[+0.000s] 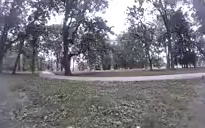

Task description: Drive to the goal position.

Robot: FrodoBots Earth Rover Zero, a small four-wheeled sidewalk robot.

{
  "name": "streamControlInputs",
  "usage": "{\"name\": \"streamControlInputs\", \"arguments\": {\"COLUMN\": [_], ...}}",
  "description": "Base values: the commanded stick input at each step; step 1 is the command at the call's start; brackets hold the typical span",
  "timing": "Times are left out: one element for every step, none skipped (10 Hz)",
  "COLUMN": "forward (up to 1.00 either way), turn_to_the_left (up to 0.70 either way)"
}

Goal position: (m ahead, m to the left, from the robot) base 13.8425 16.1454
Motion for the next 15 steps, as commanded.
{"name": "streamControlInputs", "arguments": {"forward": [0.69, 0.69, 0.69, 0.69, 0.69, 0.69, 0.69, 0.69, 0.69, 0.69, 0.69, 0.69, 0.69, 0.69, 0.69], "turn_to_the_left": [0.01, 0.01, 0.01, 0.0, 0.01, 0.0, 0.01, 0.01, 0.01, 0.01, 0.0, 0.01, 0.0, 0.0, 0.01]}}
